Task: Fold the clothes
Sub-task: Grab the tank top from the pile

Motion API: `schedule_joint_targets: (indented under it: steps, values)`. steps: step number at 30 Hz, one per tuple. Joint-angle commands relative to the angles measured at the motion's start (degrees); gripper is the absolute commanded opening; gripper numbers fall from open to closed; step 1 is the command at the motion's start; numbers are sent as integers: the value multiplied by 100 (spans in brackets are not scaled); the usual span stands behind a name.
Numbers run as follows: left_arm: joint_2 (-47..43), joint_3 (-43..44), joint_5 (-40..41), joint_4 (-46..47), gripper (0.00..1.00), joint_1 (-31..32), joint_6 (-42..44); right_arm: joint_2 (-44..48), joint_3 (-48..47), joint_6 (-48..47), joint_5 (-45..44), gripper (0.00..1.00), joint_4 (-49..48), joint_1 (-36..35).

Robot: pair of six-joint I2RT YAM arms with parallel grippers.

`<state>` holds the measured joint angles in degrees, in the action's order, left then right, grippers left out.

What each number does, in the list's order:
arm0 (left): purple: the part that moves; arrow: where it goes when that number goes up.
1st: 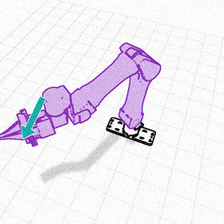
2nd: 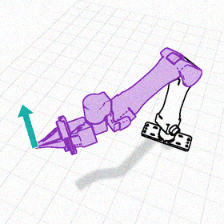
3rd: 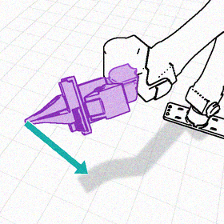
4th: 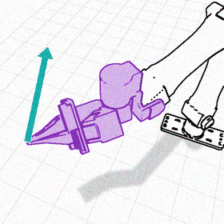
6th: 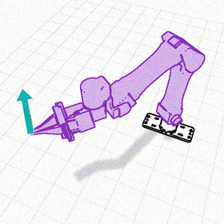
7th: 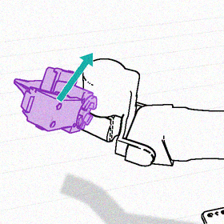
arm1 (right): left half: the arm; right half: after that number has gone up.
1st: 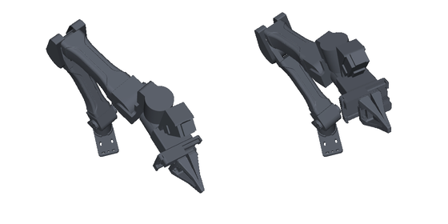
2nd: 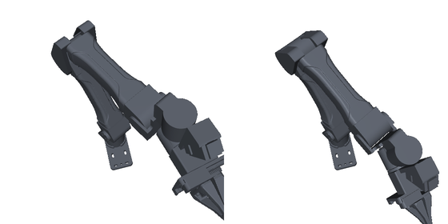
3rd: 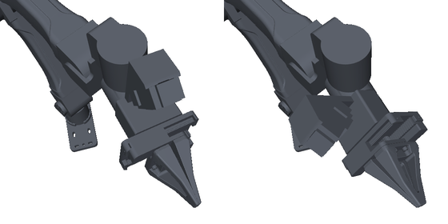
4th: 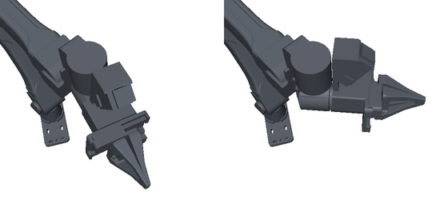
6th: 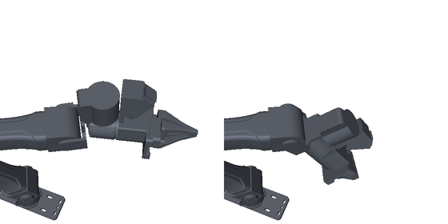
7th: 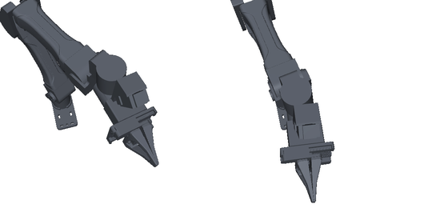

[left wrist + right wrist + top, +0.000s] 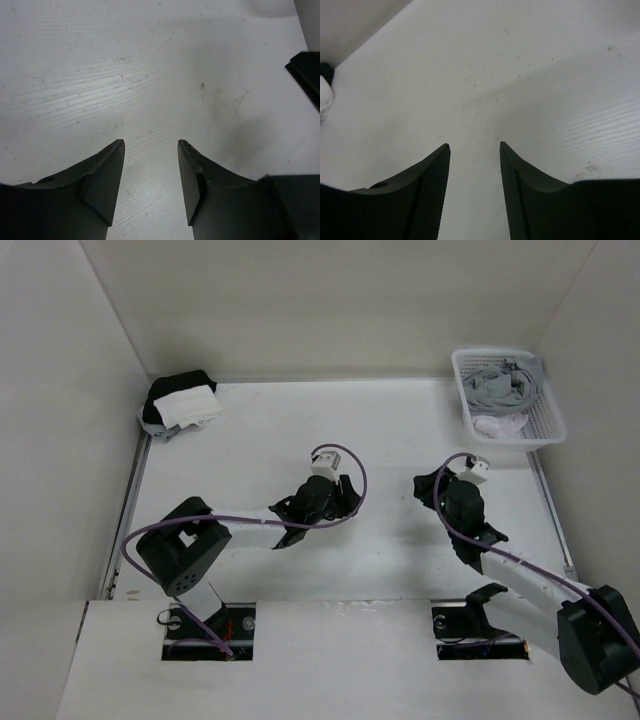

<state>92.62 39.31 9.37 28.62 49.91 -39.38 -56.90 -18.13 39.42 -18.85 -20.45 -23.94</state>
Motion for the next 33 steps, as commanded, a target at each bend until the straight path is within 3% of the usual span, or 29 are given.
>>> schedule_joint_targets:
  steps: [1,2,7,9,10,11,14,17,20,23,26,33]
  values:
    - [-25,-116,-347,539,46,14,35,311,-664,-66,-286,47,242,96]
    - [-25,-134,-374,557,46,5,35,338,-761,-75,-294,45,295,157]
    - [-33,-231,-392,749,42,75,105,40,-1525,-250,-198,14,471,675]
    - [-51,-257,-418,820,31,84,123,-284,-1955,-259,-145,6,559,956]
    - [-129,-283,-435,812,13,93,123,-573,-2245,-320,-128,3,559,1123]
    - [-182,-301,-436,820,8,111,123,-881,-2578,-451,-128,1,612,1377]
    - [-236,-354,-348,899,4,172,211,-1724,-3466,-514,-110,1,875,2054]
    - [-253,-363,-383,882,7,120,167,-3084,-4800,-619,-84,3,1191,2783]
    - [-271,-345,-391,856,15,102,255,-4212,-5980,-865,-154,11,1622,3145]
    - [-306,-371,-392,882,23,85,246,-5609,-7482,-936,126,35,2219,3523]
    - [-236,-363,-400,909,28,67,246,-6550,-8476,-840,680,47,2685,3656]
    - [10,-284,-611,961,34,-30,176,-7141,-8655,-67,1252,53,2431,3638]
